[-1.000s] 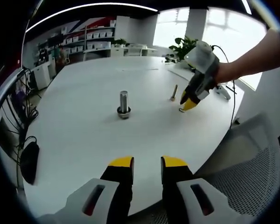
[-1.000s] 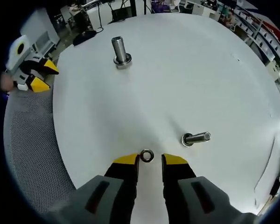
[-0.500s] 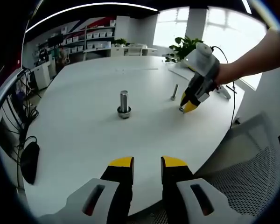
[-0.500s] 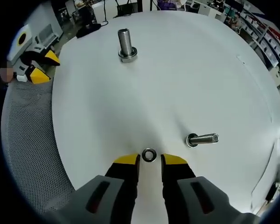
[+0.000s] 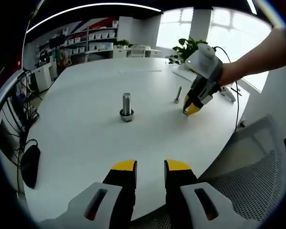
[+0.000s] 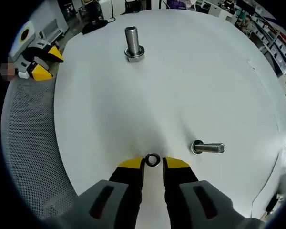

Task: Place the washer onto the threaded stud by aligning its center hole with the stud, sliding it down to the base, and recovering from edge contact or off-axis alignment until the washer reaches the visible bottom stop.

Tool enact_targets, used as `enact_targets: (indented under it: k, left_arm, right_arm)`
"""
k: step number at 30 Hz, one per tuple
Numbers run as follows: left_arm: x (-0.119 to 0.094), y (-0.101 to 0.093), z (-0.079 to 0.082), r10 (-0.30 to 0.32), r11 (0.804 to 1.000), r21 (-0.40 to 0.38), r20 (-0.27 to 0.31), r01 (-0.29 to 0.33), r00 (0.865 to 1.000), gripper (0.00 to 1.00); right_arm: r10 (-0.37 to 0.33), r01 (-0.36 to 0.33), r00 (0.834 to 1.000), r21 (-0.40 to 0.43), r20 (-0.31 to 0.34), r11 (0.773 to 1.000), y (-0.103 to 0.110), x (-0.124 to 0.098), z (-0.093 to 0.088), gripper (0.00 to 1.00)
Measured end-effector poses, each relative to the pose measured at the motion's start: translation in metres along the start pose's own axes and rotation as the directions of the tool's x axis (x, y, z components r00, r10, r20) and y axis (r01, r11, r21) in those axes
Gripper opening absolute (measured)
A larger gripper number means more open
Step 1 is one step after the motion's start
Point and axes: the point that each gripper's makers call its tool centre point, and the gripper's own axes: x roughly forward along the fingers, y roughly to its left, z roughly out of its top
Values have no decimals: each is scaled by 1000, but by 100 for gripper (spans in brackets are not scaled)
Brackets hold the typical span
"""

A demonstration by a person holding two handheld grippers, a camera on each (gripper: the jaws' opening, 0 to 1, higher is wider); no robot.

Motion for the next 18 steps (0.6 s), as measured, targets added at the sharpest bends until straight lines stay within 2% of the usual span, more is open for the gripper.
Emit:
enact_targets:
  k: [11, 18]
  left_arm:
    - [0, -1, 1, -4, 1000, -4, 3, 4, 1000, 21]
    - [0, -2, 0, -9, 1000, 0, 0, 9, 1000, 21]
  right_arm:
    - [-7, 5, 999, -50, -35, 999, 2, 1, 2, 16]
    - [-24, 21, 997, -35, -71, 999, 1, 1, 2, 16]
